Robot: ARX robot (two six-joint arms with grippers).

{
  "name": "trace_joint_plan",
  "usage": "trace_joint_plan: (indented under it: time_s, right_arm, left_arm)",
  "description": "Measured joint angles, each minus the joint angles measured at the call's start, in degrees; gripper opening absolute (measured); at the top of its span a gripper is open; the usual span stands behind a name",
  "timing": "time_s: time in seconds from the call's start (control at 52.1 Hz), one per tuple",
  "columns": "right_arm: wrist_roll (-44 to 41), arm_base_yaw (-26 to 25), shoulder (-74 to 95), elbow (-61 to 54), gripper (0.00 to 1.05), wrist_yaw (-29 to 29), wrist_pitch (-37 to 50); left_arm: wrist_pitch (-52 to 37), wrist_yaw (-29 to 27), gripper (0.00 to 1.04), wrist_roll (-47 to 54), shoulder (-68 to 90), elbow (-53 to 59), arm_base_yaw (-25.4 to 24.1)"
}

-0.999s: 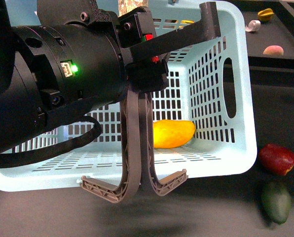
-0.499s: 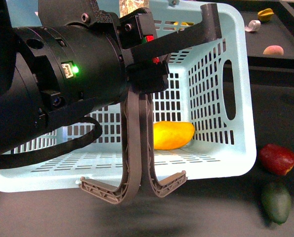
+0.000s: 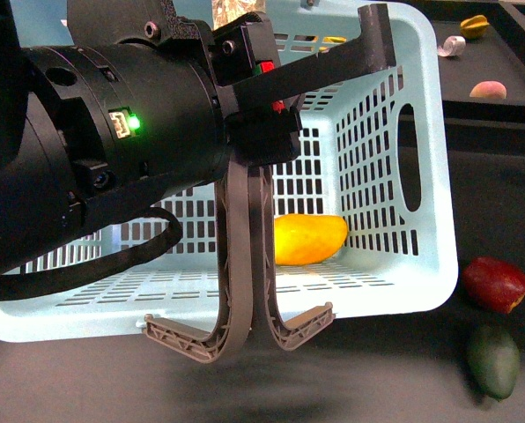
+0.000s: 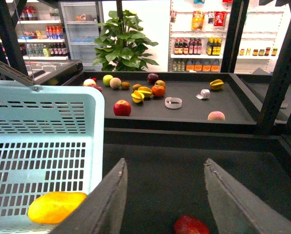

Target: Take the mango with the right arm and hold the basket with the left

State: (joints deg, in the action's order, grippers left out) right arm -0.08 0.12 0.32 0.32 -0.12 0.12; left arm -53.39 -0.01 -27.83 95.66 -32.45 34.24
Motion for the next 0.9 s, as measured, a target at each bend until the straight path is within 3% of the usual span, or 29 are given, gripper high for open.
trace_joint_plan:
  time_s: [0.307,0.615,0.768,0.903]
  right_arm:
    - [0.02,0.00,0.00,0.00,0.98,0.00,0.00]
    - [0.00,0.00,0.00,0.00,0.97,0.00,0.00]
    - [0.00,0.00,0.00,0.00,0.97,0.00,0.00]
    - [0.02,0.00,-0.02,0.00,0.97,0.00,0.00]
  left_arm:
    - [0.00,0.00,0.06,-0.02,0.00,0.00,0.00]
    - [0.00,0.02,0.06,-0.02,0.00,0.00,0.00]
    - [0.42,2.84,0.06,12.24,0.92,-1.27,-1.55]
    - [3.28,-0.15,0.06,11.43,2.38,-5.25,-3.56]
